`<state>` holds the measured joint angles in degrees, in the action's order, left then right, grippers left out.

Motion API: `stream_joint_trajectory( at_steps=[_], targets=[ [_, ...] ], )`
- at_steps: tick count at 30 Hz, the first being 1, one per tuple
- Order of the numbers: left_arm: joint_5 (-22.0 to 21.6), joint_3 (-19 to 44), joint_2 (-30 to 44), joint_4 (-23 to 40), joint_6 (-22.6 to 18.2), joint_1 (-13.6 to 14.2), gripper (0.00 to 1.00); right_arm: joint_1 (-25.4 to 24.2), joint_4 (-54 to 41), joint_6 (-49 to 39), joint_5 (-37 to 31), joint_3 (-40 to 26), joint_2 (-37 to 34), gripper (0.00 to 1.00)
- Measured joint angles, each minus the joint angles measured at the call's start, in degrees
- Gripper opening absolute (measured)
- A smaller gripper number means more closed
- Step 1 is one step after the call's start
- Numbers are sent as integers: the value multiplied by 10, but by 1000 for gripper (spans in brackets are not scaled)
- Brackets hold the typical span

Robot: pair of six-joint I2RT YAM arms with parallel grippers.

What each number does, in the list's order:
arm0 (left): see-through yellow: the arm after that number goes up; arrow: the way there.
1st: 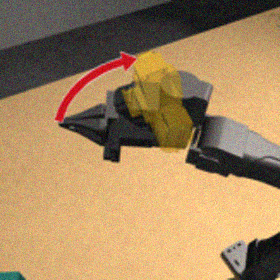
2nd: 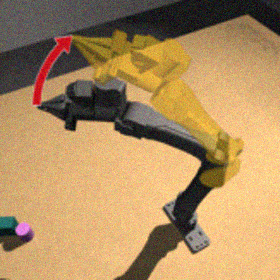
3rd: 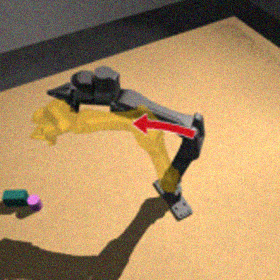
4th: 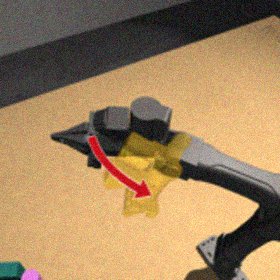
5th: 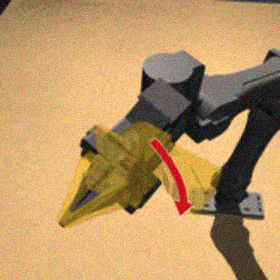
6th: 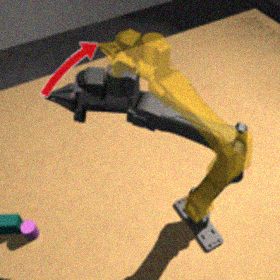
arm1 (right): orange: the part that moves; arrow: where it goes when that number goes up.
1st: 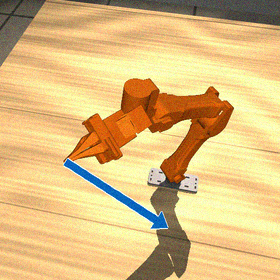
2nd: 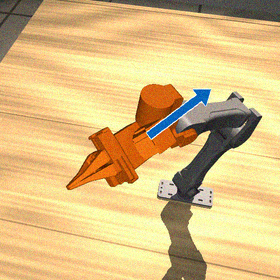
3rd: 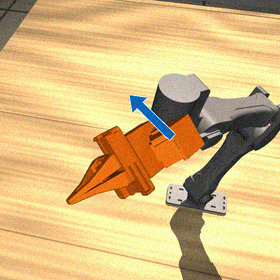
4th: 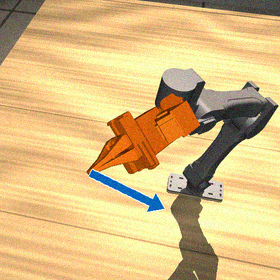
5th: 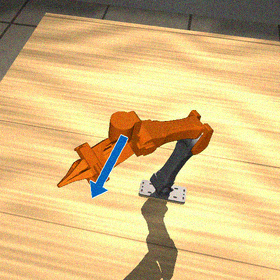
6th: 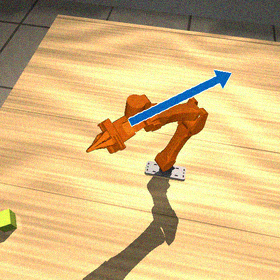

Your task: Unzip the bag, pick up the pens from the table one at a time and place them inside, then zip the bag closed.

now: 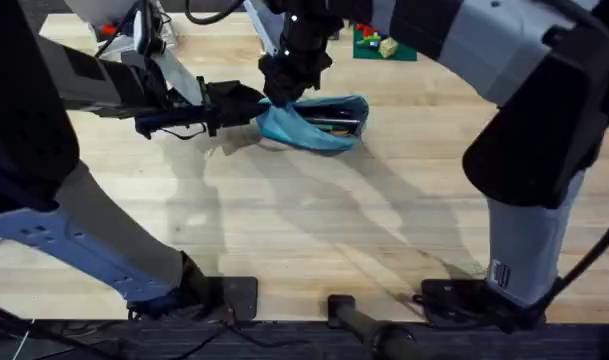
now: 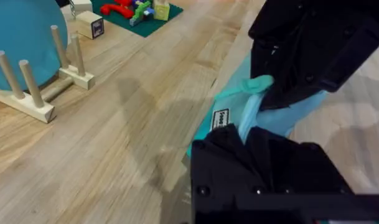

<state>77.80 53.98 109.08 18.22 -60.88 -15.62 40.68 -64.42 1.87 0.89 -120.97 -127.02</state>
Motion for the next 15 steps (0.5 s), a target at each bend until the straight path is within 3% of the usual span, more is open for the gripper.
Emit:
stream_joint_trajectory(
  at_steps=[13,14,15],
  targets=[
    [2,0,0,0,0,0,42,-1,-8,-2,-1,0,0,32],
    [3,0,0,0,0,0,42,-1,-11,-1,-3,-1,0,57],
    [-4,0,0,0,0,0,42,-1,-27,-2,-19,-3,0,206]
  ],
)
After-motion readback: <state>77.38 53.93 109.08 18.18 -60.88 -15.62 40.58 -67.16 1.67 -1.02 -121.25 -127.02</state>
